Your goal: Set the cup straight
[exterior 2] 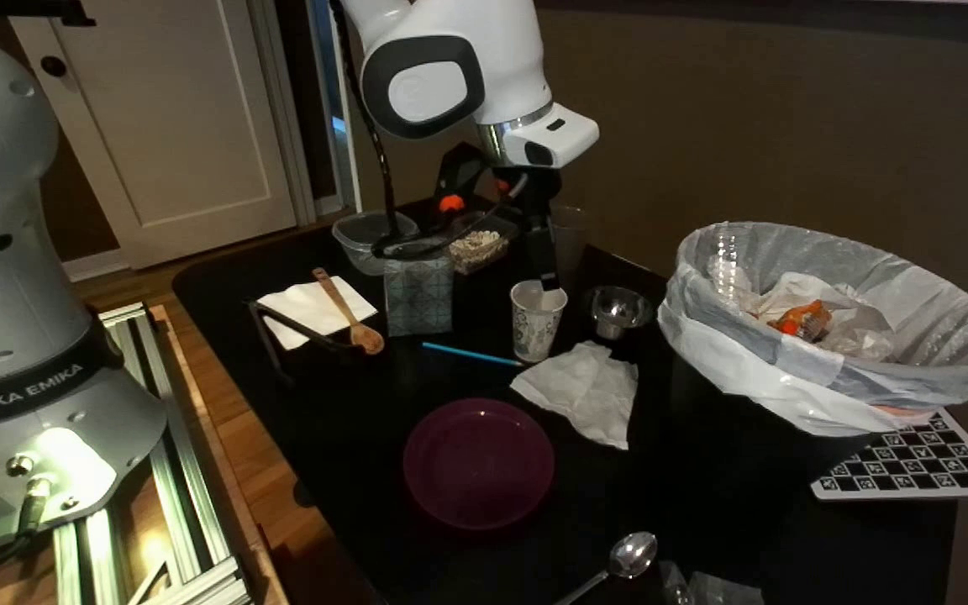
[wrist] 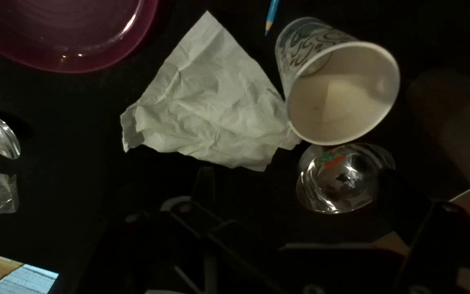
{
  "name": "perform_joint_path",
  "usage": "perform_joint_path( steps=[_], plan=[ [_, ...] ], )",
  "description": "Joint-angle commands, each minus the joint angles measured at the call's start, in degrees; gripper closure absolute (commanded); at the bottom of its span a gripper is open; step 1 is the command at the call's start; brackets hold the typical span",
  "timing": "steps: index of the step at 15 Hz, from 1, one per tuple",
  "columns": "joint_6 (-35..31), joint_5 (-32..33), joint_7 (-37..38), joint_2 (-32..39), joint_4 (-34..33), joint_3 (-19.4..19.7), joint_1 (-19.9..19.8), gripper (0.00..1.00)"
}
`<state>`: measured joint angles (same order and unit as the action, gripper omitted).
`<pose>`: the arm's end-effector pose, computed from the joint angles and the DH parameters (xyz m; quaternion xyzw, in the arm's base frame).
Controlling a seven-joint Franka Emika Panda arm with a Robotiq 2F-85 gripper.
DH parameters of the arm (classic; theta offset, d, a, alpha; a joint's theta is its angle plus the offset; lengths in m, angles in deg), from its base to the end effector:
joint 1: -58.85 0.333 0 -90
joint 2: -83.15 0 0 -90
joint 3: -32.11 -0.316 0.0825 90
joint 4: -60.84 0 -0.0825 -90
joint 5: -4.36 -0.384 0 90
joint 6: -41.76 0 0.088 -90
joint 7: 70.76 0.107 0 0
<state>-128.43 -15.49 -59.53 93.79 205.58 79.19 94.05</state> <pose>0.4721 -0.1287 0.2632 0.9255 -0.3402 0.1661 0.0105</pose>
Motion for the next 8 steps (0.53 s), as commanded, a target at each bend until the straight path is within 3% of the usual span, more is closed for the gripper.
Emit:
perform_joint_path(
  steps=[1, 4, 5, 8],
  plan=[
    [6.55, 6.11, 5.41, -2.36, -2.06, 5.29, 4.89, 0.0],
    [11.27, 9.82, 8.2, -4.67, -3.66, 7.14, 6.89, 0.0],
    [7.72, 6.95, 5.69, -2.02, -3.31, 5.03, 5.0, 0.0],
    [9.56, 8.04, 6.66, -3.31, -3.96, 5.87, 5.94, 0.0]
  ],
)
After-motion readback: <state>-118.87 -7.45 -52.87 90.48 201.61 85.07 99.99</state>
